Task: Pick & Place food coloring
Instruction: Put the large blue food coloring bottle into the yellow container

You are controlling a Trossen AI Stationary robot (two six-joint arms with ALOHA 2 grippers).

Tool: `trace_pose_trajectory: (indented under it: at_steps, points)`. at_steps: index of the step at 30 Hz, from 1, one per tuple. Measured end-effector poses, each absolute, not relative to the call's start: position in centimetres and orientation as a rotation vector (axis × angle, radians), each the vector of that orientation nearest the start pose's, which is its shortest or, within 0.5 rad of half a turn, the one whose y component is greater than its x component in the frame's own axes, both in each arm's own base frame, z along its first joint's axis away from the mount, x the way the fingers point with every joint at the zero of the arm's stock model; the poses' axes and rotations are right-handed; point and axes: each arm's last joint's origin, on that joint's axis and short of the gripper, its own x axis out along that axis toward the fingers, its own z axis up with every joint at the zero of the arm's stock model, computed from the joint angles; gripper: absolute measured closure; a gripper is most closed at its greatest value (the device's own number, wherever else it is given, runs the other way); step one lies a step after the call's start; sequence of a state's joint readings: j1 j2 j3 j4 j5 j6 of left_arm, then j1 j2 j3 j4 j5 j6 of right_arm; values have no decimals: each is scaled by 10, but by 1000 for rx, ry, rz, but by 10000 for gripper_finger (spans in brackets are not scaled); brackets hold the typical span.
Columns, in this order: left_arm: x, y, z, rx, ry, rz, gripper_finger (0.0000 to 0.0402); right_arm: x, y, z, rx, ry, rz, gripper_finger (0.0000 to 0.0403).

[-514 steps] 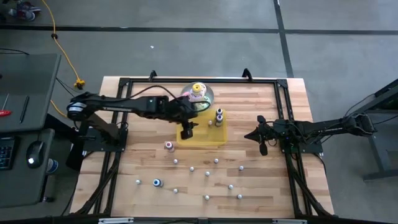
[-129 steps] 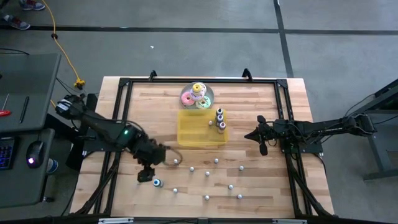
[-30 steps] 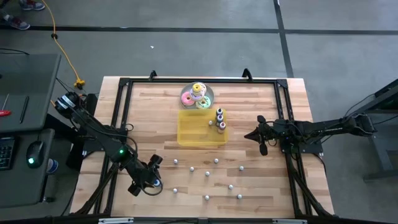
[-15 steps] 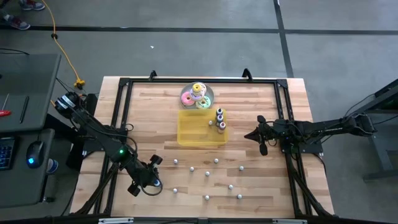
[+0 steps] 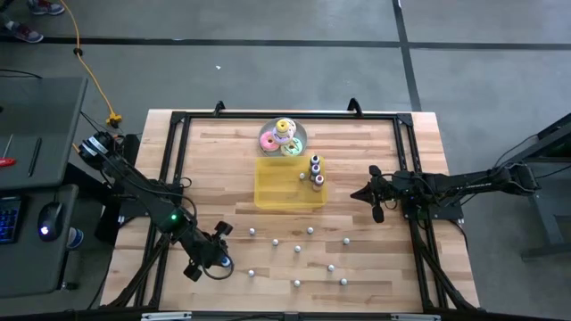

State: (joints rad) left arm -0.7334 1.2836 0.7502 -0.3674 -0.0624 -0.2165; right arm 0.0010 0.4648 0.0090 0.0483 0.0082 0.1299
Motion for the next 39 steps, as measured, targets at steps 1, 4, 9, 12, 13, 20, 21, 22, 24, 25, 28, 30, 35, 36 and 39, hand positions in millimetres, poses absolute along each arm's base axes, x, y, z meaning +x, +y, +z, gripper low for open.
trace_pose_trajectory:
  at_steps: [1, 4, 9, 12, 13, 20, 21, 22, 24, 25, 28, 30, 35, 36, 39]
  points:
    - [184, -164, 208, 160, 905, -524, 301, 119, 0, 130, 126, 406, -33, 402]
    - [186, -164, 213, 160, 894, -518, 301, 119, 0, 130, 126, 407, -33, 402]
    - [191, -163, 224, 150, 867, -494, 301, 119, 0, 130, 126, 406, -33, 402]
    - [196, -162, 233, 138, 846, -478, 301, 119, 0, 130, 126, 406, -33, 402]
    - [198, -162, 237, 132, 838, -471, 301, 119, 0, 130, 126, 406, -34, 402]
    - [208, -159, 267, 108, 806, -446, 301, 119, 0, 130, 126, 406, -34, 402]
    - [210, -157, 272, 109, 808, -440, 301, 119, 0, 130, 126, 407, -34, 402]
    - [211, -156, 277, 115, 805, -437, 301, 119, 0, 130, 126, 407, -33, 402]
    - [214, -154, 289, 128, 789, -437, 301, 119, 0, 130, 126, 406, -33, 402]
    - [215, -152, 295, 133, 780, -436, 301, 119, 0, 130, 126, 406, -34, 402]
    - [220, -147, 310, 143, 763, -423, 301, 119, 0, 130, 126, 406, -33, 402]
    - [223, -141, 318, 139, 750, -406, 301, 119, 0, 130, 126, 406, -34, 402]
    - [234, -123, 331, 134, 722, -347, 302, 119, 0, 130, 126, 406, -34, 402]
    - [237, -118, 333, 131, 717, -330, 302, 119, 0, 130, 126, 406, -34, 402]
    - [245, -101, 334, 119, 707, -271, 302, 119, 0, 130, 126, 406, -33, 402]
